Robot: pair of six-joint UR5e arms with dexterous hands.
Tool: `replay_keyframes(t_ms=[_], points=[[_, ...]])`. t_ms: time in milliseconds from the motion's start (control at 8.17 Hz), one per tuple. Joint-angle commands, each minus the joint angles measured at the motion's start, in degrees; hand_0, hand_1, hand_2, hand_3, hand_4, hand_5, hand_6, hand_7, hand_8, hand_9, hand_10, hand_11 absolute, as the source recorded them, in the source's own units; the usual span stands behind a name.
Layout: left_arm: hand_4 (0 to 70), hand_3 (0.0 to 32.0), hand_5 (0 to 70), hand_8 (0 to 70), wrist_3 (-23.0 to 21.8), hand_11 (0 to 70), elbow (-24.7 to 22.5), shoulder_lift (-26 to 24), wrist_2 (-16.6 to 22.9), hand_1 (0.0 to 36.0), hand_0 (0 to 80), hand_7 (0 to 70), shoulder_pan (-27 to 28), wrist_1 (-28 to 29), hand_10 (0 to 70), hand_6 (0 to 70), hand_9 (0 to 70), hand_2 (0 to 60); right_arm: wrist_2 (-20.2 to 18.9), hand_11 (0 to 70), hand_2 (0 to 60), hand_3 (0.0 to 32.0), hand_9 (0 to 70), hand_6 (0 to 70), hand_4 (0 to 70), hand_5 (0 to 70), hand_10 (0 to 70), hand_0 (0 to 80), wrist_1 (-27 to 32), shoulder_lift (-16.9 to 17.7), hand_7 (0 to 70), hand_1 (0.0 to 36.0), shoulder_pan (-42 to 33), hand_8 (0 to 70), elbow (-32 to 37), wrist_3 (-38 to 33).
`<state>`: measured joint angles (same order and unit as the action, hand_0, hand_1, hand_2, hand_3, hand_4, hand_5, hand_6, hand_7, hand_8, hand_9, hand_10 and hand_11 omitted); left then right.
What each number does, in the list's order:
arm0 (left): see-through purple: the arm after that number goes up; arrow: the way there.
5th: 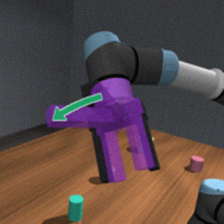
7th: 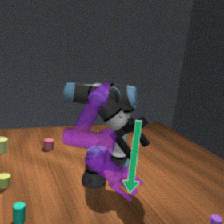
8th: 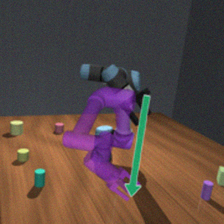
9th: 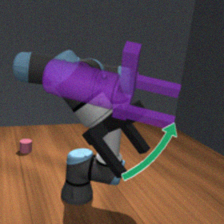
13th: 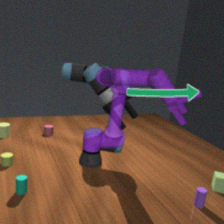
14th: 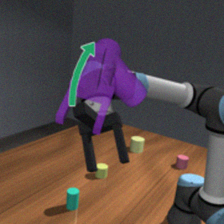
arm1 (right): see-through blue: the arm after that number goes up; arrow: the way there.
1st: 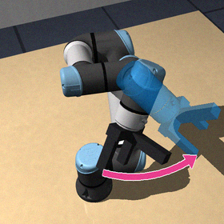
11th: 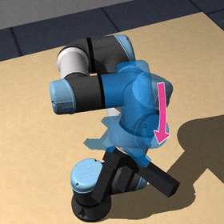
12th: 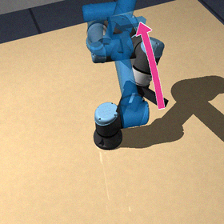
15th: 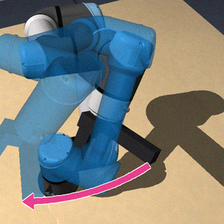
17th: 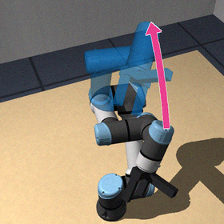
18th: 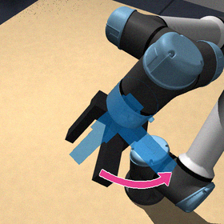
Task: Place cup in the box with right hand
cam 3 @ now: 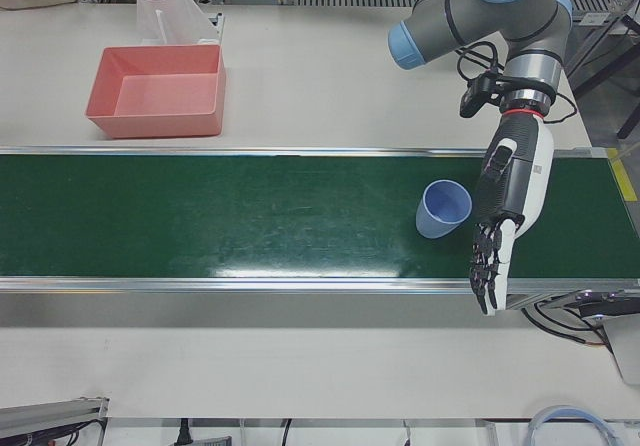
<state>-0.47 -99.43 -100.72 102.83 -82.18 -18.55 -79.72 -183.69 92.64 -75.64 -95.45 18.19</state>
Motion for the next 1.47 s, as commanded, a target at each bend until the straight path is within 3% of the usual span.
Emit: replay_keyframes(t_ms=[0,367,735,1347], points=[[0.0,0.0,0.0,0.0,-0.1,0.0,0.0,0.0,0.0,0.0,0.0,0.0,0.0,0.0,0.0,0.0,0.0,0.0,0.0,0.0,12.5,0.0,4.4,2.6,0.0,3.7,0.0,40.6,0.0,0.0,6.3,11.9,0.1,3.9,0.1,0.0],[0.0,0.0,0.0,0.0,0.0,0.0,0.0,0.0,0.0,0.0,0.0,0.0,0.1,0.0,0.0,0.0,0.0,0.0,0.1,0.0,7.9,0.0,4.6,2.3,0.0,2.5,0.0,32.2,1.8,-0.6,5.7,7.6,0.6,3.6,0.8,1.0],[0.0,0.0,0.0,0.0,-0.1,0.0,0.0,0.0,0.0,0.0,0.0,0.0,0.0,0.0,0.0,0.0,0.0,0.0,0.5,0.0,10.4,0.0,6.2,3.1,0.0,2.8,0.0,33.4,1.6,-3.2,9.4,8.5,1.1,4.0,1.5,3.0],[0.0,0.0,0.0,0.0,-0.1,0.0,-0.1,0.0,0.0,0.0,0.0,0.0,0.0,0.0,0.0,0.0,0.0,0.0,0.4,0.0,13.2,0.0,4.6,2.8,0.0,2.6,0.0,33.2,1.5,-3.4,9.8,9.2,1.1,2.9,-0.1,12.3]])
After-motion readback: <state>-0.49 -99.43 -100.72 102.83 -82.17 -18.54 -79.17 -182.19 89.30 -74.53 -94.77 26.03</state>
